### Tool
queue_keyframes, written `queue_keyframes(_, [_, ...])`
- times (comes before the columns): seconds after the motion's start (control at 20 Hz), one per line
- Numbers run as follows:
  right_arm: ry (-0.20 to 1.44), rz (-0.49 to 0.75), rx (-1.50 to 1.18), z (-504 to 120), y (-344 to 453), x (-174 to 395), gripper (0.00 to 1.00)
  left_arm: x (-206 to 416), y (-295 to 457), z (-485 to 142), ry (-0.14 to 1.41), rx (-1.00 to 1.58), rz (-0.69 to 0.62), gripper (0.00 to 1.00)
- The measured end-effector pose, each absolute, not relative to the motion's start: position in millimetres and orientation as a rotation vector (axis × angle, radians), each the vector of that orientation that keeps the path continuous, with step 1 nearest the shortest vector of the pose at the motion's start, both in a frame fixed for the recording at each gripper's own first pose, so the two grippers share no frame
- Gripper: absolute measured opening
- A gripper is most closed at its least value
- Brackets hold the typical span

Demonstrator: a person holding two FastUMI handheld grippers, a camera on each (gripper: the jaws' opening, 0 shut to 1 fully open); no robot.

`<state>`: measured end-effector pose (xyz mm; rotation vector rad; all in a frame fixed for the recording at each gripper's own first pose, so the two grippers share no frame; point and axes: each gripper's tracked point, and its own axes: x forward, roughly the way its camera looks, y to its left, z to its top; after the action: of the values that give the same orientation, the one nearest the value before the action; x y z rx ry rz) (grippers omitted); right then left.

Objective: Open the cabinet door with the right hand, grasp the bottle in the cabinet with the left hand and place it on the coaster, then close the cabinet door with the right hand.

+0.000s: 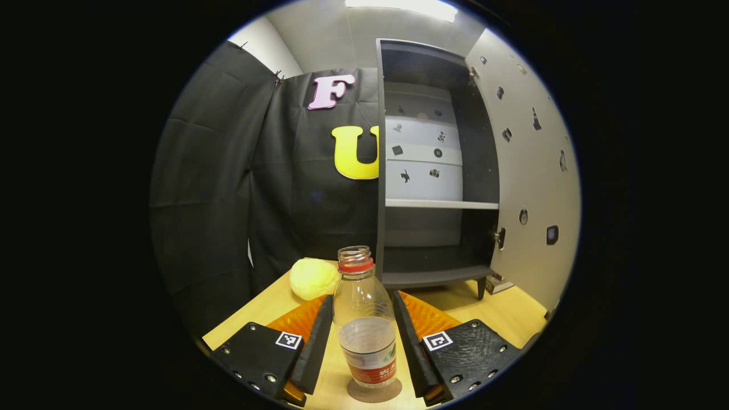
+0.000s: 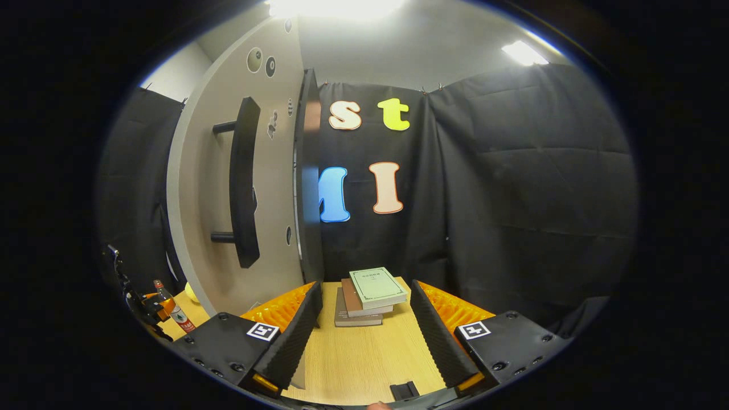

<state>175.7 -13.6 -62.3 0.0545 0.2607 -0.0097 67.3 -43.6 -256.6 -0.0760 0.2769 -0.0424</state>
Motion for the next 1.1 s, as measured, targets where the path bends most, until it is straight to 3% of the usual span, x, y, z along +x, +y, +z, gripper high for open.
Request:
queue_keyframes(0.25, [0.280,-0.015,0.041,-71.4,-14.7,177.5,0.93,58.1,-47.8,-290.8,0.309,-0.080,-0.035,0.60])
queue_keyframes(0.3, [0.282,-0.017,0.041,-72.7,-15.3,178.2,0.98,56.6,-47.9,-297.2,0.316,-0.078,-0.031,0.60])
queue_keyframes(0.45, [0.288,-0.013,0.036,-74.7,-13.8,181.3,0.99,51.5,-50.2,-308.9,0.319,-0.079,-0.025,0.60])
queue_keyframes(0.55, [0.290,-0.008,0.028,-74.9,-12.5,182.7,0.99,50.1,-50.3,-307.4,0.293,-0.076,-0.020,0.60])
queue_keyframes(0.6, [0.290,-0.004,0.028,-74.8,-11.3,184.1,0.94,48.8,-51.4,-309.5,0.293,-0.073,-0.017,0.60])
queue_keyframes(0.65, [0.288,0.000,0.028,-74.0,-10.5,184.8,0.98,49.4,-51.7,-309.4,0.291,-0.068,-0.013,0.60])
queue_keyframes(0.75, [0.283,0.006,0.032,-72.0,-8.8,186.9,0.98,48.5,-53.2,-308.4,0.301,-0.059,-0.005,0.58])
queue_keyframes(0.95, [0.274,0.011,0.038,-68.6,-10.4,188.1,0.99,44.4,-58.5,-299.3,0.306,-0.030,-0.022,0.63])
queue_keyframes(1.0, [0.270,0.010,0.043,-67.4,-11.3,188.6,0.94,43.1,-58.2,-294.4,0.301,-0.018,-0.026,0.69])
queue_keyframes(1.05, [0.267,0.011,0.049,-65.8,-12.3,188.8,0.98,43.0,-58.9,-289.1,0.294,-0.009,-0.028,0.69])
queue_keyframes(1.1, [0.264,0.013,0.055,-65.0,-12.4,188.7,0.94,43.6,-59.9,-284.6,0.290,-0.004,-0.028,0.69])
